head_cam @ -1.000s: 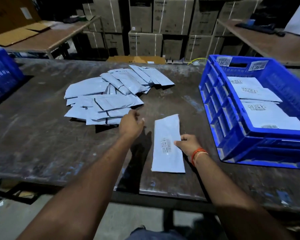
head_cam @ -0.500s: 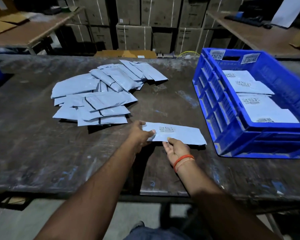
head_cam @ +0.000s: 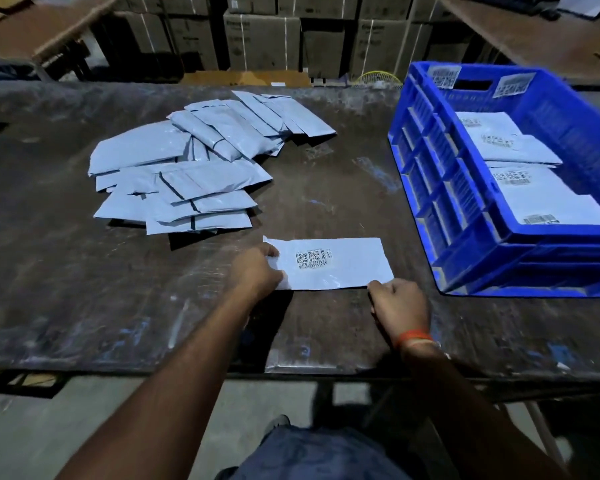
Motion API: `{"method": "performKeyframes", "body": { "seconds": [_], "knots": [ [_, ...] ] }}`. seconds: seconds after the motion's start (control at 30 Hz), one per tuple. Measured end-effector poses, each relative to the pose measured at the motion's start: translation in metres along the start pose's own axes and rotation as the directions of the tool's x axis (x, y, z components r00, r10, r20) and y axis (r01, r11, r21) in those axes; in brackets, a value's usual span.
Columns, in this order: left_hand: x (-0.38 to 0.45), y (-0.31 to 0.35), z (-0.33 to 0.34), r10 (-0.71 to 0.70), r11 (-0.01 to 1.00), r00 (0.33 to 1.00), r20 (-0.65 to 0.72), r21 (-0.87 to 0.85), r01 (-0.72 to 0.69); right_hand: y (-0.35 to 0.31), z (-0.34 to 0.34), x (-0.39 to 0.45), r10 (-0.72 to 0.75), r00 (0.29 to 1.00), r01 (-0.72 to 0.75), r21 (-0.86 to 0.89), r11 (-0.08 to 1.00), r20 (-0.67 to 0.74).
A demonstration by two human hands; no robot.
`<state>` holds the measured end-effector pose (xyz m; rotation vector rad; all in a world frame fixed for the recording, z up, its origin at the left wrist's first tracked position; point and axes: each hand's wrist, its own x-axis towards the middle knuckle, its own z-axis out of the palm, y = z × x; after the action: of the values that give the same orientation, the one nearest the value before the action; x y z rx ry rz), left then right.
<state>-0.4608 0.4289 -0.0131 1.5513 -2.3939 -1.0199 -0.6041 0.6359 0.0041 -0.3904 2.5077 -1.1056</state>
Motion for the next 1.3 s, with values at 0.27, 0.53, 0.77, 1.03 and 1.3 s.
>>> {"method": "performKeyframes", "body": {
  "seconds": [0.27,0.53,0.77,1.03,1.3],
  "knots": [
    [-0.001,0.031,0.031,0.519,0.820,0.836,-0.177,0.379,-0.429,-0.012,0.047,0.034,-0.677,0.735,0.652,-0.313,0.691,0.038],
    [0.008,0.020,0.067,0.493,0.783,0.870,0.001,0.435,-0.445,-0.014,0.070,0.060,-0.564,0.710,0.687,-0.591,0.423,0.422],
    [0.014,0.000,0.060,0.491,0.743,0.871,0.022,0.511,-0.432,0.002,0.057,0.068,-0.546,0.732,0.665,-0.600,0.445,0.407],
    [0.012,-0.013,0.050,0.427,0.770,0.904,-0.009,0.528,-0.358,0.011,0.045,0.079,-0.481,0.792,0.599,-0.629,0.496,0.376],
    [0.008,-0.021,0.039,0.298,0.825,0.954,-0.040,0.513,-0.237,0.022,0.022,0.087,-0.401,0.855,0.509,-0.682,0.525,0.330]
  ]
}}
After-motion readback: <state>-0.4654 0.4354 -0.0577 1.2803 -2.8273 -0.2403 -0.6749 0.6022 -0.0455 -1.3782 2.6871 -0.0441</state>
